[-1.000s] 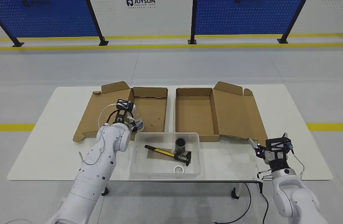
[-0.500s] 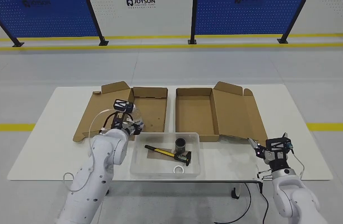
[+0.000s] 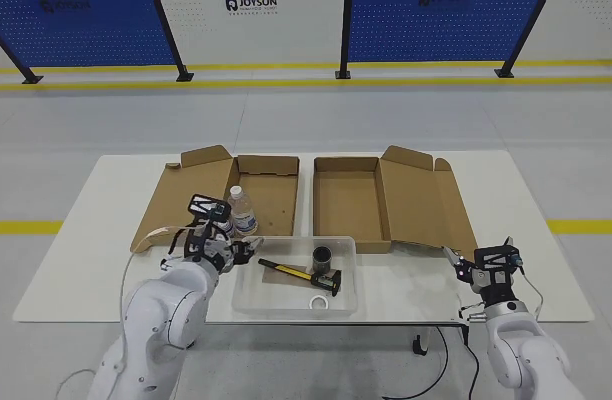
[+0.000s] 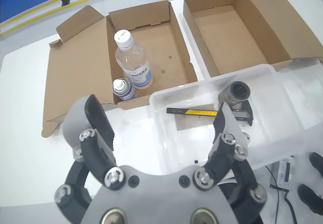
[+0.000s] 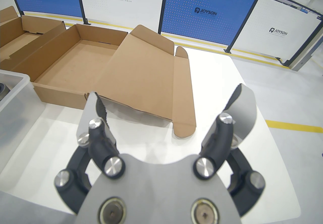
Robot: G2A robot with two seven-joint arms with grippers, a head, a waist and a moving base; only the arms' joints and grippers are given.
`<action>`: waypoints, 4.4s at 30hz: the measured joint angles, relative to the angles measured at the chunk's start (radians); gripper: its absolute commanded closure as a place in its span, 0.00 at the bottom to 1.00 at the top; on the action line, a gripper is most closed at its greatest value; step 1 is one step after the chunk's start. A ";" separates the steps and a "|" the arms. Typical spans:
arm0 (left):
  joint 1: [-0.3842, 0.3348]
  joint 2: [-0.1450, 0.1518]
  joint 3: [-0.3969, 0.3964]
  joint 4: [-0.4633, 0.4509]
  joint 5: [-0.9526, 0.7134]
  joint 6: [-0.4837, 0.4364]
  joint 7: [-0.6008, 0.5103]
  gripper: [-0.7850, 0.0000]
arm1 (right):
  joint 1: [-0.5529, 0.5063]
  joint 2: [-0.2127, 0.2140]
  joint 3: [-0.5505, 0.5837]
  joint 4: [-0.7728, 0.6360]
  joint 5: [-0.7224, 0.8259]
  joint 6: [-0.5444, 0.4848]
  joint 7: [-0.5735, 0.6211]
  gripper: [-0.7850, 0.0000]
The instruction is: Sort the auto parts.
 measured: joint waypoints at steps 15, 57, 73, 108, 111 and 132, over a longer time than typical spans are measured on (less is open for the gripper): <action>0.083 0.003 0.060 -0.027 -0.119 -0.096 -0.010 0.00 | 0.000 0.000 0.000 0.000 0.000 0.000 0.000 0.00; -0.416 -0.107 0.501 0.552 -0.130 0.168 -0.007 0.51 | 0.000 0.000 0.000 0.000 0.000 0.000 0.000 0.00; -0.461 -0.135 0.542 0.668 -0.116 0.184 0.008 0.51 | 0.000 0.000 0.000 0.000 0.000 0.000 0.000 0.00; -0.452 -0.141 0.507 0.670 -0.067 0.113 -0.133 0.53 | 0.000 0.000 0.000 0.000 0.000 0.000 0.000 0.00; -0.463 -0.145 0.515 0.688 -0.068 0.110 -0.136 0.53 | 0.000 0.000 0.000 0.000 0.000 0.000 0.000 0.00; -0.479 -0.161 0.516 0.734 -0.060 0.110 -0.130 0.97 | 0.000 0.000 0.000 0.000 0.000 0.000 0.000 0.00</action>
